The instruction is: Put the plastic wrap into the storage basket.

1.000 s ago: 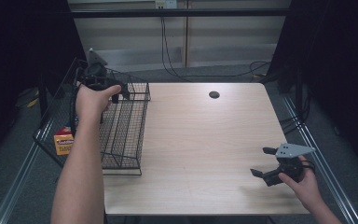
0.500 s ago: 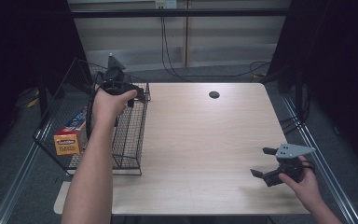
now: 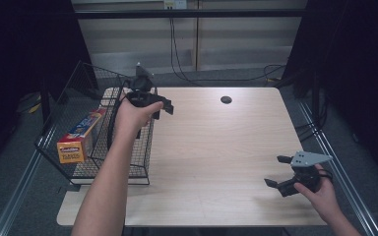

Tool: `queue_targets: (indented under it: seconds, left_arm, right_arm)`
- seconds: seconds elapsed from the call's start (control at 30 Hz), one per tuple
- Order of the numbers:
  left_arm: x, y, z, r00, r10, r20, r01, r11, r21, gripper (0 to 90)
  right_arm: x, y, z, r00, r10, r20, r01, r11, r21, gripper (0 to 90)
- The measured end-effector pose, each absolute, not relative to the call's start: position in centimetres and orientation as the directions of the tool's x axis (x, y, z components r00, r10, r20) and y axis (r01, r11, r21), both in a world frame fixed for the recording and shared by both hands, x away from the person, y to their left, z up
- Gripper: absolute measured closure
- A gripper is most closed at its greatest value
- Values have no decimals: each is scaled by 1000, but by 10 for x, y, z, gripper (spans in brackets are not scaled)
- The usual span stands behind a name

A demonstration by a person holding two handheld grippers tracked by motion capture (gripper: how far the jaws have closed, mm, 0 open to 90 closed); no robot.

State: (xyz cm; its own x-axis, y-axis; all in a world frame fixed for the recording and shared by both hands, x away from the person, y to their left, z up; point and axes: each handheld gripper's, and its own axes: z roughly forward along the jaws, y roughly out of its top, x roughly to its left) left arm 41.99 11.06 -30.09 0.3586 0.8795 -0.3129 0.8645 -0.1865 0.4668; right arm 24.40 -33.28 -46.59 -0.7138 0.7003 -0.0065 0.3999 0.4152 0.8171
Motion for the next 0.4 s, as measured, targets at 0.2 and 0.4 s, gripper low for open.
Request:
queue_targets:
  seconds: [0.2,0.4]
  left_arm:
    - [415,99,-307,412,859,-305,839,-228,493,150]
    - [411,88,-313,447,843,-299,825,-259,501,136]
  right_arm:
    - [244,-333,-466,-717,697,-5,400,417,816,27]
    - [245,-332,-467,-718,696,-7,400,422,813,27]
